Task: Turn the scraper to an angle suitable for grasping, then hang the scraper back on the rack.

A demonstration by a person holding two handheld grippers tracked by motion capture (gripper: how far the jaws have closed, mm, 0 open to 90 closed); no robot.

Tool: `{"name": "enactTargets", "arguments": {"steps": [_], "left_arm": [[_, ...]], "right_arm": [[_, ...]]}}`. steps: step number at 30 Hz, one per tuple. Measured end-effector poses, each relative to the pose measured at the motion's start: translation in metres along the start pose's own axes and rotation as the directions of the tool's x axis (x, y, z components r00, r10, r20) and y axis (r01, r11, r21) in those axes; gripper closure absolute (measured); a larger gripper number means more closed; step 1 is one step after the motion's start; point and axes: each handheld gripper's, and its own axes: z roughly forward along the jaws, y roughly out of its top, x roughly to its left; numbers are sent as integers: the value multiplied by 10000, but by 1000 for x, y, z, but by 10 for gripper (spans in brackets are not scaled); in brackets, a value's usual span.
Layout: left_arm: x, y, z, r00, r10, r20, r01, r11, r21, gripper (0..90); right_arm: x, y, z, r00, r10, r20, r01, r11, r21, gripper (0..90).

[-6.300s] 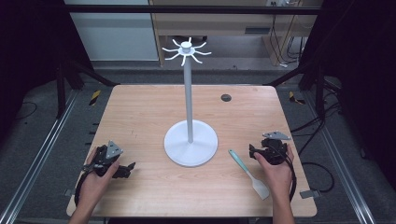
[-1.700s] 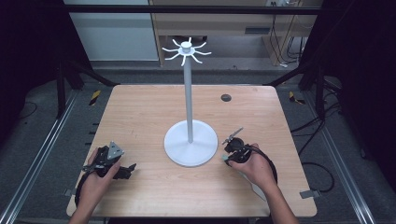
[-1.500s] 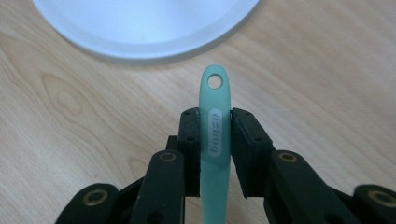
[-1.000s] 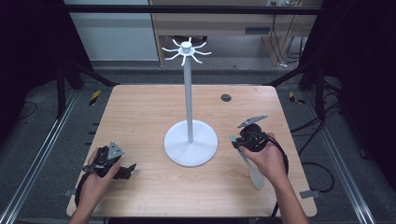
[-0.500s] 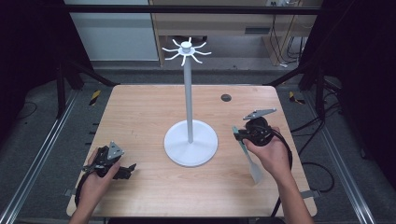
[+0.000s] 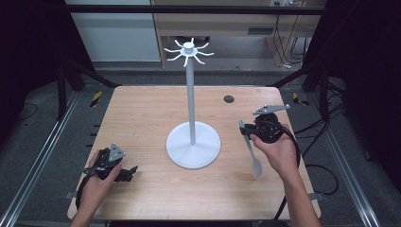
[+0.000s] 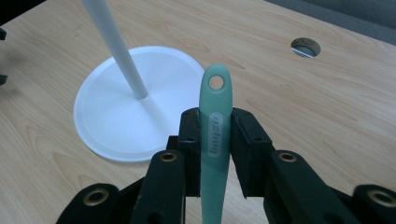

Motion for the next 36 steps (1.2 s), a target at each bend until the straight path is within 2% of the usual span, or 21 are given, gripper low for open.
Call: {"name": "enactTargets", "arguments": {"steps": [22,36], "left_arm": [[1,0,-1,10000,-35,-39,35,10000,-19,30],[1,-1,-1,10000,-22,-33,22,10000,-11,30]], "right_arm": [[1,19,-20,10000,40,0,-40,9942,-1079,746],[9,36,-27,10000,17,-72,-31,9791,-2033,745]]}}
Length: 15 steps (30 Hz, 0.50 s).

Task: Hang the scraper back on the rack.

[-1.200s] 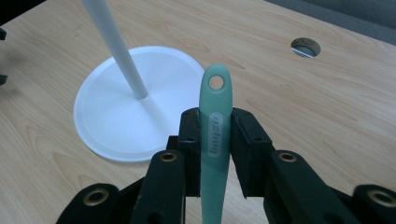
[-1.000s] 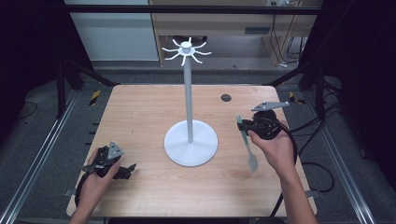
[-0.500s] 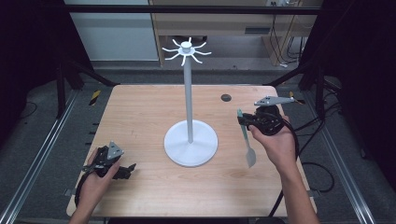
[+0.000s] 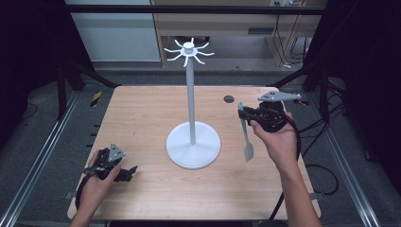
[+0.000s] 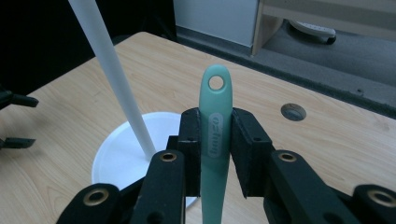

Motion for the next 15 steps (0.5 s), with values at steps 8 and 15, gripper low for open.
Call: {"name": "enactTargets", "arguments": {"steps": [8,15], "left_arm": [[0,0,0,10000,27,-5,-27,10000,8,30],[0,0,0,10000,20,3,-20,10000,9,30]], "right_arm": [[9,15,4,9998,-124,-139,119,9993,-365,746],[18,31,6,9996,-224,-168,210,9969,-758,745]]}}
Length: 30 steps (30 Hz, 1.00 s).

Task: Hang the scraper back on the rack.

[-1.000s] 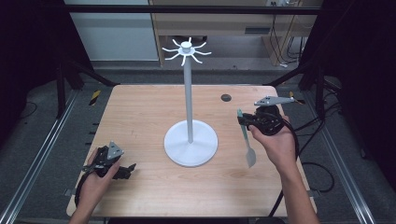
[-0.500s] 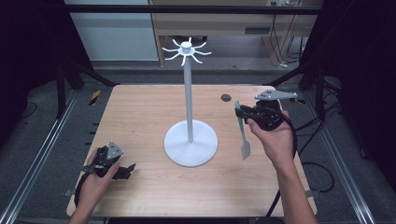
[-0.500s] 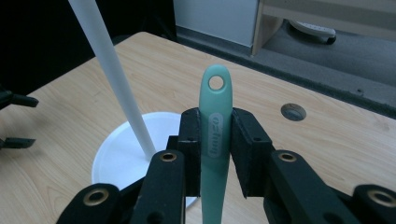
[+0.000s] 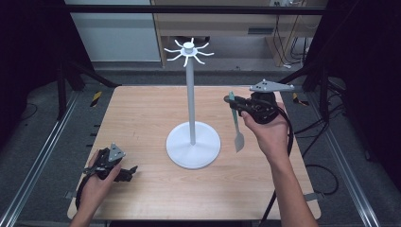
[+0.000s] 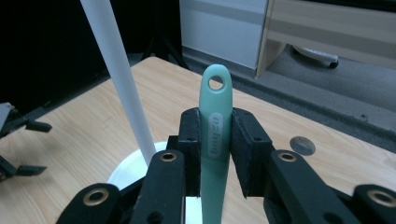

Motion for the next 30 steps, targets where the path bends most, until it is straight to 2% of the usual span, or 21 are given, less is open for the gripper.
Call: {"name": "enactTargets", "arguments": {"steps": [6,30], "left_arm": [[0,0,0,10000,-5,-4,5,10000,-11,30],[0,0,0,10000,-6,5,6,10000,-8,30]], "right_arm": [[8,14,1,10000,-33,-2,33,9996,-286,745],[28,41,-6,9996,-219,-178,199,9943,-1047,745]]}}
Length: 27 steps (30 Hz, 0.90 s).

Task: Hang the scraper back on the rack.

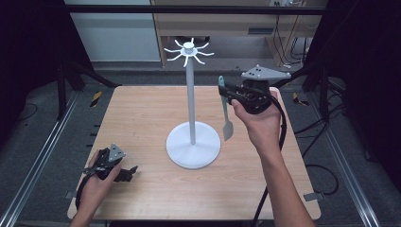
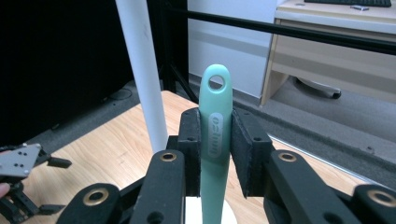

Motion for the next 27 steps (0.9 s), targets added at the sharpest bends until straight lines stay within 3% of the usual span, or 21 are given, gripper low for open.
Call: {"name": "enactTargets", "arguments": {"steps": [27], "left_arm": [[-1,0,1,10000,-30,43,30,10000,18,30]], "right_arm": [[25,31,-19,9984,-509,-259,482,9941,-967,745]]}}
